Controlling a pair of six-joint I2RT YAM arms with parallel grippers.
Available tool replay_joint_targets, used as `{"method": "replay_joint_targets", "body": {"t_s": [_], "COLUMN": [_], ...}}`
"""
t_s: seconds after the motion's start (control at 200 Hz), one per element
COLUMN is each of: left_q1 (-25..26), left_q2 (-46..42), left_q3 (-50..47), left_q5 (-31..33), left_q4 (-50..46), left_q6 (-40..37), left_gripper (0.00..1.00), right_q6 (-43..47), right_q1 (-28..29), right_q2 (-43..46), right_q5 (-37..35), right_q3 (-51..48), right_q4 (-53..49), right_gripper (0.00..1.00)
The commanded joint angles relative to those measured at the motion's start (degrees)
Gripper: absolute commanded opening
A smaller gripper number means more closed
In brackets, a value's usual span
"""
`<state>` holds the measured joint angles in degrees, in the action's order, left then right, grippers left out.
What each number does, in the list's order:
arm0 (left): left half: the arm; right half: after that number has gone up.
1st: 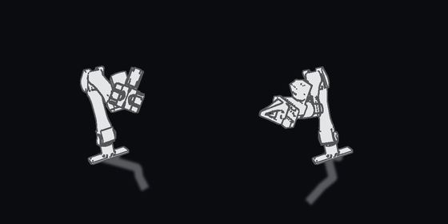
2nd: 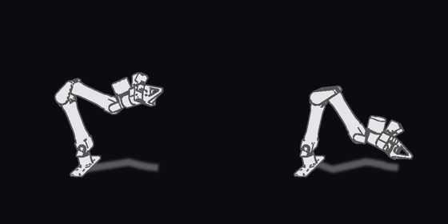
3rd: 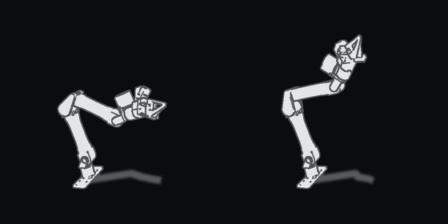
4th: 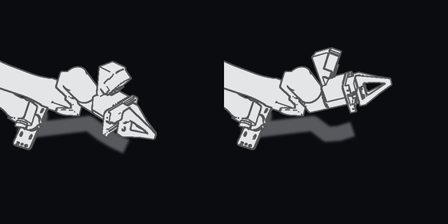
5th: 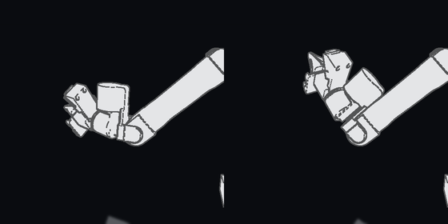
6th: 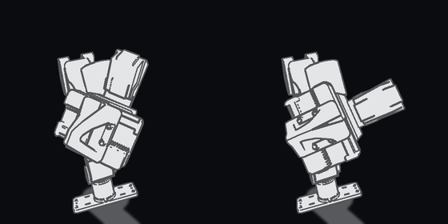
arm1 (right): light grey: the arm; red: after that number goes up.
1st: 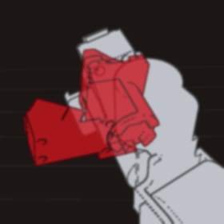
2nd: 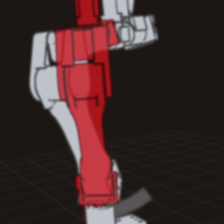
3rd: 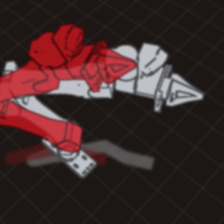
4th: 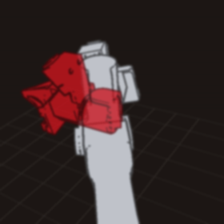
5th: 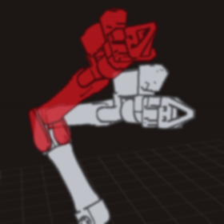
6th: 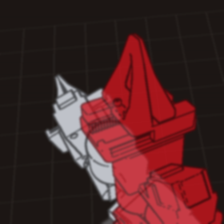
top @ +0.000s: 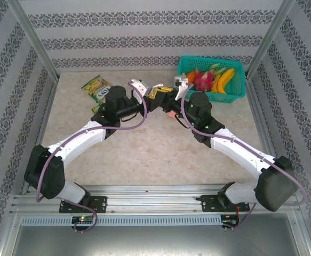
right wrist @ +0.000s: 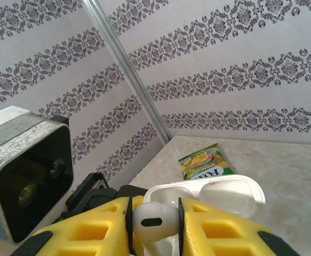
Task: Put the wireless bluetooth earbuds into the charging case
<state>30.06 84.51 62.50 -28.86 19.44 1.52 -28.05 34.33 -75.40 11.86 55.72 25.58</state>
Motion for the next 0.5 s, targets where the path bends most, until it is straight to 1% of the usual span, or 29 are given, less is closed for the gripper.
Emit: {"method": "replay_joint_targets", "body": {"t_s": [0.0, 0.38, 0.495], "left_q1": [0.88, 0.92, 0.87], "left_q2": [-1.35, -1.22, -1.22], "left_q3": [1.66, 1.6, 1.55], "left_q5": [0.39, -0.38, -0.16], "left_q4": [5.44, 5.48, 5.43], "left_q6": [-0.47, -0.38, -0.39], "left_gripper": [0.0, 0.0, 0.0], "right_q6": [1.54, 1.98, 2.35], "right_q1": [-0.41, -0.01, 0.25], "right_q2": [0.18, -2.18, -2.46], "right_q5": [0.91, 4.02, 3.39], "right_q3": [-2.15, -0.55, -0.33], "right_q4": [-3.75, -4.7, -5.63], "right_gripper": [0.28, 0.28, 0.28]}}
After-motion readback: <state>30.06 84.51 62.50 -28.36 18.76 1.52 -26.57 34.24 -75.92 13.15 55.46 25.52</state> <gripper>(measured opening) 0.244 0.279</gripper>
